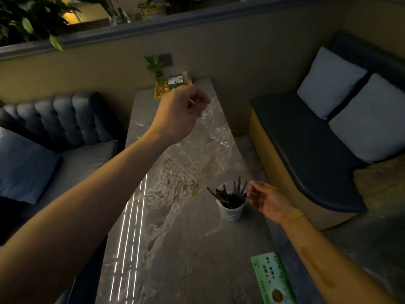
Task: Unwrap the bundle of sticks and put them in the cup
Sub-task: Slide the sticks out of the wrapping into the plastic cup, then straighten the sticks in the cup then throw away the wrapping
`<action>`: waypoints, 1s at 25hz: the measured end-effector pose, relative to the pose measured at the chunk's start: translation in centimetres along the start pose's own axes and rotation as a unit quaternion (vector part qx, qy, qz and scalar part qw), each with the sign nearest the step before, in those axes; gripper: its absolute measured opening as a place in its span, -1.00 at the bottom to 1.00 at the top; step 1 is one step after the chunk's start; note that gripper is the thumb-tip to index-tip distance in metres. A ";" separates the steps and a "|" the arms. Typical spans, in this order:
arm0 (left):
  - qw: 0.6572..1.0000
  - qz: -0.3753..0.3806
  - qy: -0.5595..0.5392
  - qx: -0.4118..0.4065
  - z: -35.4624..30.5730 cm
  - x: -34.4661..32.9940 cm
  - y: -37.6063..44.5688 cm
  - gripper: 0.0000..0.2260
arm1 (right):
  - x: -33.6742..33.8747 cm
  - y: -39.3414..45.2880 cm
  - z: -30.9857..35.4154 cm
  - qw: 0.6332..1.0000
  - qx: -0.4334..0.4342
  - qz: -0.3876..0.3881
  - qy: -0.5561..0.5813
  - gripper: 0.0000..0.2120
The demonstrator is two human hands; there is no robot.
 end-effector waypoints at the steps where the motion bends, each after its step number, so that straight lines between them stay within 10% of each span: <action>1: 1.000 -0.004 -0.002 -0.002 -0.1 0.3 0.0 -0.89 | -0.2 -0.1 0.1 1.000 0.004 0.004 0.003 -0.88; 25: 0.990 -0.087 -0.111 0.025 7.6 7.7 -3.2 -0.85 | -6.2 -3.4 3.1 0.992 0.116 -0.007 -0.048 -0.95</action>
Point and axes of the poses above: each hand's wrist, its own y-axis towards the middle knuckle, its own x-axis out of the back of the hand, z = x × y, the point moved 5 cm from there along y, towards the middle knuckle, and after that the axes turned 3 degrees about z, right-handed, at the moved point
